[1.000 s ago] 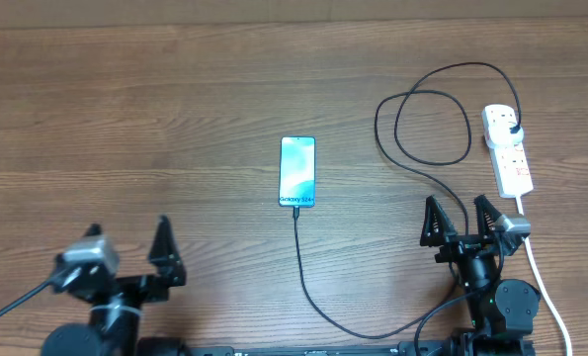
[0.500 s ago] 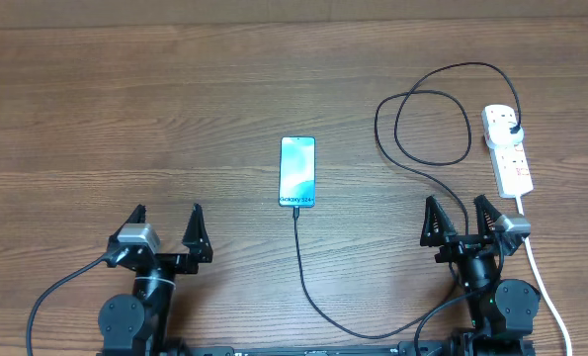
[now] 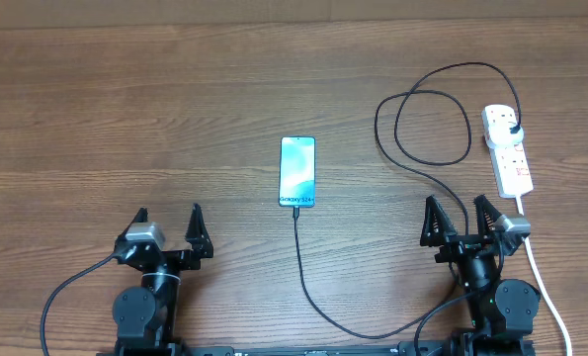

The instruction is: Plug charger to phone and switch on socket

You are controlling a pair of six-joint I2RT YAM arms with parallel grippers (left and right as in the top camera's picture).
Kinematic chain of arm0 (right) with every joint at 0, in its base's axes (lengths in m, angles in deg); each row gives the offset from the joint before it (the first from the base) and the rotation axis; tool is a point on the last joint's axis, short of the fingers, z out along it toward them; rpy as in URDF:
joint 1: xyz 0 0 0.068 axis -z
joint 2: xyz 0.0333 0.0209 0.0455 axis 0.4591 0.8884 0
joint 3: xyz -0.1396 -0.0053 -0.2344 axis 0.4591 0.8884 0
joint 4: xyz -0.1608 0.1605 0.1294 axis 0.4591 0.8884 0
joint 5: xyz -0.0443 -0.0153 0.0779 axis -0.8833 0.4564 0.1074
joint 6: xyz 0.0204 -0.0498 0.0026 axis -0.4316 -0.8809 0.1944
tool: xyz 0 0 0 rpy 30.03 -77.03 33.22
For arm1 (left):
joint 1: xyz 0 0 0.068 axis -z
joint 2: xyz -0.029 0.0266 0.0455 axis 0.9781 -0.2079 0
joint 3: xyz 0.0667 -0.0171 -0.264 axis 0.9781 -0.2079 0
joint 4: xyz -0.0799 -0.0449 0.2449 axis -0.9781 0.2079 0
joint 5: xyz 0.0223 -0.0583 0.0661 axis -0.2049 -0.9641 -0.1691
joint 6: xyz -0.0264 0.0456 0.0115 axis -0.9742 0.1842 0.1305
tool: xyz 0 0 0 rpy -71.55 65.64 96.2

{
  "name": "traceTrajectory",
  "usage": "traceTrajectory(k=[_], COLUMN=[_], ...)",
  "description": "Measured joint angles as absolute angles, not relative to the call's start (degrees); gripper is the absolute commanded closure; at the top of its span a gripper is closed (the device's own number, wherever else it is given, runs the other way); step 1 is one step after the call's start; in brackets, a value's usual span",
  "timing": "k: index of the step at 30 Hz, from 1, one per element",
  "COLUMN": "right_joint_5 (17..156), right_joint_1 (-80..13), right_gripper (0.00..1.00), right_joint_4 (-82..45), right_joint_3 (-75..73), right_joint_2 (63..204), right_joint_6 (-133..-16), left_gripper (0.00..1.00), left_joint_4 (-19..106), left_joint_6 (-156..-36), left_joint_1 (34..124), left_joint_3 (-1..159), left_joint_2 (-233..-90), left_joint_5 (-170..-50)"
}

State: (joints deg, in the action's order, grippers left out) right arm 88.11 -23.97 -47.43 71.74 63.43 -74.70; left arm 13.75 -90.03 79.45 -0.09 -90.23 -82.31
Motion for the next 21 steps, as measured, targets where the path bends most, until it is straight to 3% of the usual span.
traceTrajectory(k=[21], right_joint_5=[88.11], right_joint_1=[-23.97], right_gripper=[0.00], right_joint_4=[-47.40], right_joint_3=[71.74], right_joint_2=[63.43], right_joint_6=[-74.70], left_gripper=[0.00], left_joint_4=[14.12], left_joint_6=[-82.12], left_joint_1=[79.45], left_joint_3=[-0.18], left_joint_2=[-90.23], left_joint_5=[-82.38])
